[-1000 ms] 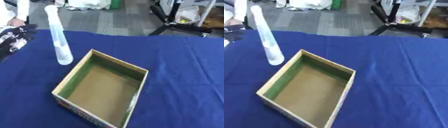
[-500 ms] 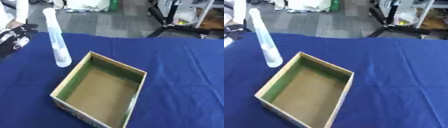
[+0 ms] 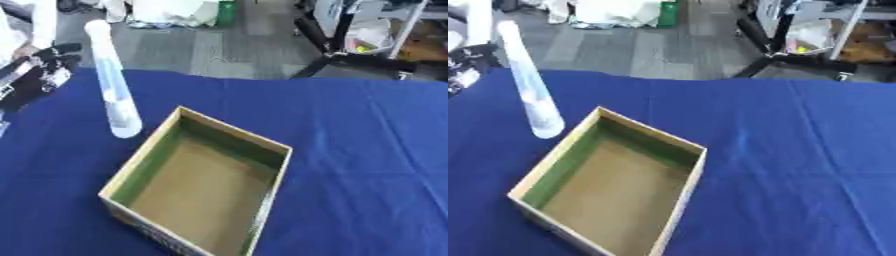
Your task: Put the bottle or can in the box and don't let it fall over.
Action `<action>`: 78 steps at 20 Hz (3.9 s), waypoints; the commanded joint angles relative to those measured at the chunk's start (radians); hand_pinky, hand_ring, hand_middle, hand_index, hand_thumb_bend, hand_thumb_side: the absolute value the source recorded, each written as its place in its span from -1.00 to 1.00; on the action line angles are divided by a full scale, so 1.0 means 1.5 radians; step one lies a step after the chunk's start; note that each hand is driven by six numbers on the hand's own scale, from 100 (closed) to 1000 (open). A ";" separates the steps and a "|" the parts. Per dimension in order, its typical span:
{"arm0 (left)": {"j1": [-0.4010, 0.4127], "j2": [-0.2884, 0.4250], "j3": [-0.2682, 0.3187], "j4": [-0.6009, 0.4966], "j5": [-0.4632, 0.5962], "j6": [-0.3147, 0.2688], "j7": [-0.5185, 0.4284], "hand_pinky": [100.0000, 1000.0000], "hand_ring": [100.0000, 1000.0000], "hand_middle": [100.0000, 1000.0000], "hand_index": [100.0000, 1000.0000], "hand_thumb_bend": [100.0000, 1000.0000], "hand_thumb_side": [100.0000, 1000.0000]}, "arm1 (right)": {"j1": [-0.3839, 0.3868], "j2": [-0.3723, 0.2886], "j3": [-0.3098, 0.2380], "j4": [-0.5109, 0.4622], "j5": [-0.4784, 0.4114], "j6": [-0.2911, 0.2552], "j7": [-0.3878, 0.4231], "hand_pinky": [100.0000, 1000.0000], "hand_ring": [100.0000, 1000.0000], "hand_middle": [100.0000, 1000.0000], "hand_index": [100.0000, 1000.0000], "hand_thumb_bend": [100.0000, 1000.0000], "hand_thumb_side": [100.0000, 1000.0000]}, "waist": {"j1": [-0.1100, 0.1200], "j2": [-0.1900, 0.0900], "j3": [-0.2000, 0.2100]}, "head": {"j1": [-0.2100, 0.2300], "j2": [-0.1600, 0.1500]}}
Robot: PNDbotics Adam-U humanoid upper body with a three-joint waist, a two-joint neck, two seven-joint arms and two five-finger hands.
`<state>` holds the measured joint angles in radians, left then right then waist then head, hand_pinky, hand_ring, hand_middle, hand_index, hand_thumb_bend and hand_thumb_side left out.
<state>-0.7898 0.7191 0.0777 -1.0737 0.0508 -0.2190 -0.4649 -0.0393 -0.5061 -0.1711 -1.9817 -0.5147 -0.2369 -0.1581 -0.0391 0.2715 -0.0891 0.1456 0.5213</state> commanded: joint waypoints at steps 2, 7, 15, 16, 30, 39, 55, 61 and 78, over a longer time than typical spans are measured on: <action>-0.034 0.012 0.003 0.022 -0.027 -0.013 0.002 1.00 1.00 0.96 0.89 -1.00 0.24 | -0.008 -0.013 -0.002 -0.012 0.007 0.003 0.002 0.90 1.00 1.00 1.00 -1.00 -0.06 | 0.004 -0.005 -0.003 | 0.007 -0.011; -0.054 0.014 0.003 0.048 -0.052 -0.030 -0.002 1.00 1.00 0.97 0.88 -1.00 0.26 | -0.013 -0.009 0.001 -0.012 0.015 0.007 0.004 0.90 1.00 1.00 1.00 -1.00 -0.06 | 0.006 0.002 -0.003 | 0.013 -0.020; -0.076 0.004 0.010 0.077 -0.093 -0.040 0.036 1.00 1.00 0.91 0.85 -1.00 0.18 | -0.016 -0.005 0.005 -0.012 0.022 0.006 0.008 0.90 1.00 1.00 1.00 -1.00 -0.08 | 0.003 0.010 -0.004 | 0.021 -0.028; -0.079 0.002 0.010 0.079 -0.097 -0.040 0.040 1.00 1.00 0.89 0.84 -1.00 0.17 | -0.017 -0.004 0.006 -0.012 0.023 0.006 0.009 0.90 1.00 1.00 1.00 -1.00 -0.08 | 0.002 0.011 -0.004 | 0.021 -0.030; -0.109 -0.011 0.014 0.096 -0.172 -0.026 0.116 1.00 1.00 0.88 0.83 -1.00 0.12 | -0.019 0.001 0.010 -0.012 0.026 0.005 0.013 0.91 1.00 1.00 1.00 -1.00 -0.08 | -0.004 0.014 -0.005 | -0.026 -0.025; -0.118 -0.005 0.013 0.102 -0.196 -0.020 0.139 1.00 1.00 0.89 0.83 -1.00 0.12 | -0.014 -0.002 0.008 -0.012 0.018 0.004 0.013 0.91 1.00 1.00 1.00 -1.00 -0.08 | -0.007 0.007 -0.005 | -0.060 -0.018; -0.131 0.013 -0.002 0.097 -0.136 0.000 0.027 1.00 1.00 0.93 0.84 -1.00 0.15 | -0.005 -0.006 0.006 -0.012 0.015 0.007 0.010 0.91 1.00 1.00 1.00 -1.00 -0.07 | -0.003 -0.007 0.003 | -0.046 -0.012; -0.112 0.031 -0.013 0.065 -0.115 -0.009 0.027 1.00 1.00 0.93 0.83 -1.00 0.08 | -0.001 -0.011 0.005 -0.012 0.012 0.008 0.008 0.91 1.00 1.00 1.00 -1.00 -0.07 | 0.000 -0.015 0.010 | -0.052 -0.003; -0.065 0.045 -0.036 -0.011 -0.076 0.006 0.001 1.00 1.00 0.93 0.83 -1.00 0.10 | 0.005 -0.014 0.003 -0.012 0.003 0.007 0.007 0.91 1.00 1.00 1.00 -1.00 -0.06 | -0.002 -0.025 0.015 | -0.055 -0.002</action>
<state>-0.8769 0.7482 0.0221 -1.0675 -0.0658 -0.2144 -0.4608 -0.0290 -0.4968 -0.1536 -1.9817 -0.5066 -0.2248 -0.1459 -0.0433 0.2605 -0.0671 0.0622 0.5217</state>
